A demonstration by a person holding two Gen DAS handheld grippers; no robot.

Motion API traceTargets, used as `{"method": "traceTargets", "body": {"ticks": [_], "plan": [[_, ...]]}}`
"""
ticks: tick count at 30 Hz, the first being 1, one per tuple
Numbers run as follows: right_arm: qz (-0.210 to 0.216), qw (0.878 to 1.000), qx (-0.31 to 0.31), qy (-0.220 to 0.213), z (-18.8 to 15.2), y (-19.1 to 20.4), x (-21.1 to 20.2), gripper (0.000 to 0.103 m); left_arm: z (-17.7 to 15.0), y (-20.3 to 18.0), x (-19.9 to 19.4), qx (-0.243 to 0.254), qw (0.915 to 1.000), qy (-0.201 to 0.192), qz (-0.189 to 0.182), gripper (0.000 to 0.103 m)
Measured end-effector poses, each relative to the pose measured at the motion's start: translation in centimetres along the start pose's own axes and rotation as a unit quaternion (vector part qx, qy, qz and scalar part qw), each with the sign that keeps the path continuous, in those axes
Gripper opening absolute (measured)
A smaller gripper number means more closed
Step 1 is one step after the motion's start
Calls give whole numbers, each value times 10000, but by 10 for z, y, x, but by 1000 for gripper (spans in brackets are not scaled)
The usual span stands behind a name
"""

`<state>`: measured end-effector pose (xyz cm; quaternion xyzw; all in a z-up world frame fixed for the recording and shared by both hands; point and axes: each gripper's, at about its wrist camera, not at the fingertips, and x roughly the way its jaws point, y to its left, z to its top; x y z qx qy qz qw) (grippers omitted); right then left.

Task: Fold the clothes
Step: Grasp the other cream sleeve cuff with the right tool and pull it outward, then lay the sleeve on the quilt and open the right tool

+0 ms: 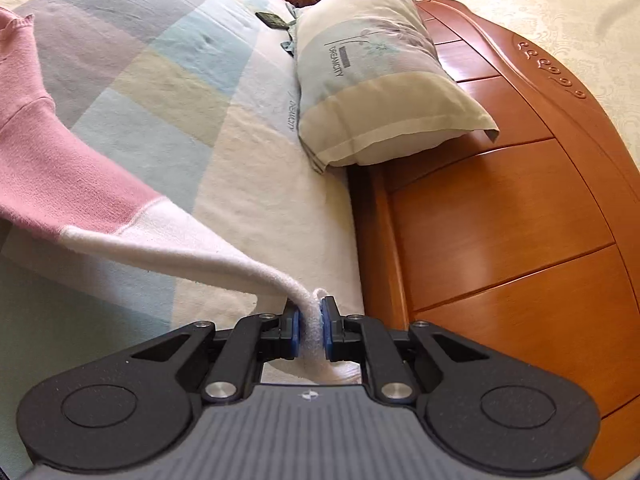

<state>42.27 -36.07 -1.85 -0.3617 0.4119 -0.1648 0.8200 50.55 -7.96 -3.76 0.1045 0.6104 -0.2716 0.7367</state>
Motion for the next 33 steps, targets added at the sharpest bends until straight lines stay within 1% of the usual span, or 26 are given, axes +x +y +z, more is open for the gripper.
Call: {"method": "traceTargets", "body": {"ticks": [2, 3, 4, 5, 7, 9, 11, 12, 14, 16, 17, 19, 20, 21, 22, 24, 26, 27, 29, 30, 31, 32, 33], "plan": [[-116, 9999, -27, -37, -5, -1, 10, 16, 1, -1, 2, -6, 10000, 6, -39, 74], [-161, 9998, -107, 2, -10, 3, 15, 24, 2, -1, 3, -7, 10000, 21, -50, 74], [-143, 9995, -228, 174, -16, 9, 23, 34, 1, -1, 4, -3, 10000, 37, -53, 74], [-47, 9984, -360, 439, -26, 16, 31, 37, 1, 0, 4, -19, 10000, 49, -49, 74], [172, 9939, -571, 923, -48, 31, 44, 37, 0, 2, 6, -55, 10000, 73, -41, 74], [337, 9878, -653, 1373, -67, 40, 50, 37, 0, 4, 7, -100, 9999, 101, -23, 74], [448, 9811, -594, 1784, -82, 42, 53, 38, 0, 6, 8, -145, 9998, 126, 15, 74], [479, 9776, -464, 1998, -89, 39, 55, 40, 0, 7, 8, -162, 9998, 132, 24, 74], [460, 9719, 77, 2308, -100, 24, 56, 40, 2, 7, 8, -195, 9997, 129, 25, 74], [513, 9612, 982, 2528, -107, 1, 54, 40, 6, 6, 8, -210, 9997, 108, 27, 74], [550, 9546, 1449, 2543, -109, -11, 52, 40, 8, 5, 9, -213, 9997, 88, 26, 74], [647, 9379, 2419, 2400, -114, -37, 48, 43, 13, 3, 11, -210, 9998, 62, 4, 74], [697, 9291, 2873, 2223, -116, -48, 48, 44, 15, 1, 12, -183, 9998, 63, -10, 74], [760, 9213, 3208, 2063, -117, -56, 50, 49, 16, -2, 13, -154, 9999, 65, -24, 74], [846, 9140, 3438, 1981, -116, -61, 57, 56, 18, -4, 15, -125, 9999, 68, -38, 74], [1161, 9014, 3703, 1920, -115, -61, 78, 59, 20, -8, 17, -50, 9999, 77, -82, 74], [1466, 8899, 3829, 2000, -120, -51, 96, 61, 22, -12, 19, 17, 9999, 90, -126, 74], [1541, 8840, 3895, 2077, -124, -43, 104, 61, 24, -14, 20, 50, 9998, 97, -148, 74], [1572, 8786, 4052, 1981, -127, -36, 103, 58, 25, -15, 21, 60, 9998, 122, -134, 74], [1643, 8779, 4077, 1898, -126, -34, 100, 43, 26, -15, 21, 67, 9998, 127, -125, 74], [1712, 8819, 3986, 1845, -123, -32, 98, 25, 26, -14, 21, 74, 9998, 131, -116, 74], [1733, 8886, 3838, 1817, -118, -30, 96, 18, 27, -14, 21, 70, 9999, 123, -100, 74], [1725, 8948, 3702, 1802, -115, -29, 95, 15, 28, -14, 20, 65, 9999, 115, -83, 74]]}}
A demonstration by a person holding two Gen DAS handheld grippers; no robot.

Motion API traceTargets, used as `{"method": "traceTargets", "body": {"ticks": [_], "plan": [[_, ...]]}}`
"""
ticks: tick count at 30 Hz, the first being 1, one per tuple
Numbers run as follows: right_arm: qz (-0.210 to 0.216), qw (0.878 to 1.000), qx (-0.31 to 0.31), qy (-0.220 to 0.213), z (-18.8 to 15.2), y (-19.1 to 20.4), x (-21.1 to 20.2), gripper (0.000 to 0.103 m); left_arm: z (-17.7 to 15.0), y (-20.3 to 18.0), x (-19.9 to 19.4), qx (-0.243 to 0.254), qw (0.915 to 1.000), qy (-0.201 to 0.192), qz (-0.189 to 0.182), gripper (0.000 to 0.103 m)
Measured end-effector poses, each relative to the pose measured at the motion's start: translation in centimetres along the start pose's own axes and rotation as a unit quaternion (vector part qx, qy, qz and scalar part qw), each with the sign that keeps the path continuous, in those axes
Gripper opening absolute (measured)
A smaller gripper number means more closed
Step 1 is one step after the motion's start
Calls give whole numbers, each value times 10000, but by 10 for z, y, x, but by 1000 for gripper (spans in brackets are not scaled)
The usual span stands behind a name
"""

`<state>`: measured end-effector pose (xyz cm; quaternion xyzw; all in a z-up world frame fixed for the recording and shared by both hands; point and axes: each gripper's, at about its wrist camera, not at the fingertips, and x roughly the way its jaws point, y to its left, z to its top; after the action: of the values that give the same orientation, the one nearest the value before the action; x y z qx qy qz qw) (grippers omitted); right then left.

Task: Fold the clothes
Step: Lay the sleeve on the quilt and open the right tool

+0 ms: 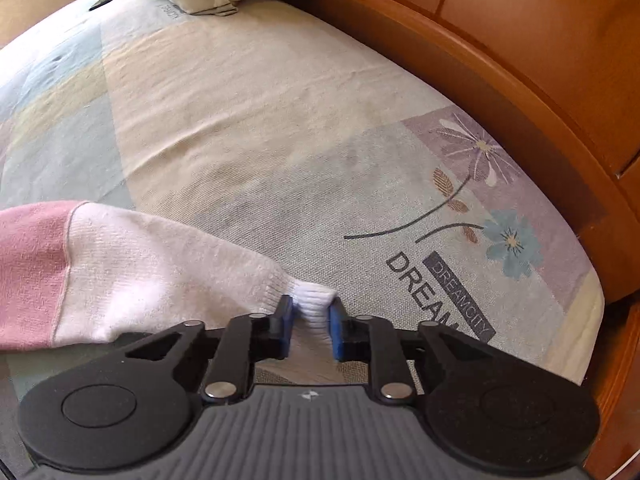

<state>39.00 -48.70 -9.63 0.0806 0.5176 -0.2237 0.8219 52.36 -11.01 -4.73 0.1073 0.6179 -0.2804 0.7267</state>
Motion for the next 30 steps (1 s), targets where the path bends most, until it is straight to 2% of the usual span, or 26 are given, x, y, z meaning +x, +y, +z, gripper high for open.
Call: {"method": "traceTargets", "body": {"ticks": [2, 8, 9, 10, 12, 14, 15, 17, 21, 25, 30], "plan": [[-150, 9996, -217, -70, 7, 2, -1, 14, 1, 1, -3, -12, 10000, -36, 2, 74], [-667, 9926, -655, -775, 51, -4, -13, 14, -2, 6, -9, -83, 9998, -179, -76, 74], [-789, 9895, -858, -854, 58, 0, -12, 12, -3, 8, -10, -133, 9997, -192, -79, 74], [-961, 9859, -1033, -901, 63, 3, -9, 4, -4, 9, -10, -182, 9996, -211, -81, 74], [-1176, 9861, -996, -619, 71, -1, 4, 5, -8, 13, -12, -263, 9993, -251, -90, 74], [-1130, 9902, -702, -432, 74, -7, 8, 7, -12, 17, -13, -303, 9990, -306, -74, 74], [-976, 9924, -606, -432, 74, -6, 5, 12, -14, 21, -14, -351, 9989, -325, -26, 74], [-406, 9959, -619, -520, 71, 9, -6, 16, -17, 30, -14, -471, 9982, -354, 64, 74], [894, 9912, -810, -541, 66, 73, -24, 46, -22, 51, -20, -737, 9956, -541, 198, 74], [1820, 9701, -1463, -660, 69, 163, -30, 47, -26, 69, -23, -905, 9932, -689, 260, 74], [2401, 9344, -2449, -962, 78, 264, -28, 47, -40, 91, -23, -1210, 9890, -810, 250, 74]]}}
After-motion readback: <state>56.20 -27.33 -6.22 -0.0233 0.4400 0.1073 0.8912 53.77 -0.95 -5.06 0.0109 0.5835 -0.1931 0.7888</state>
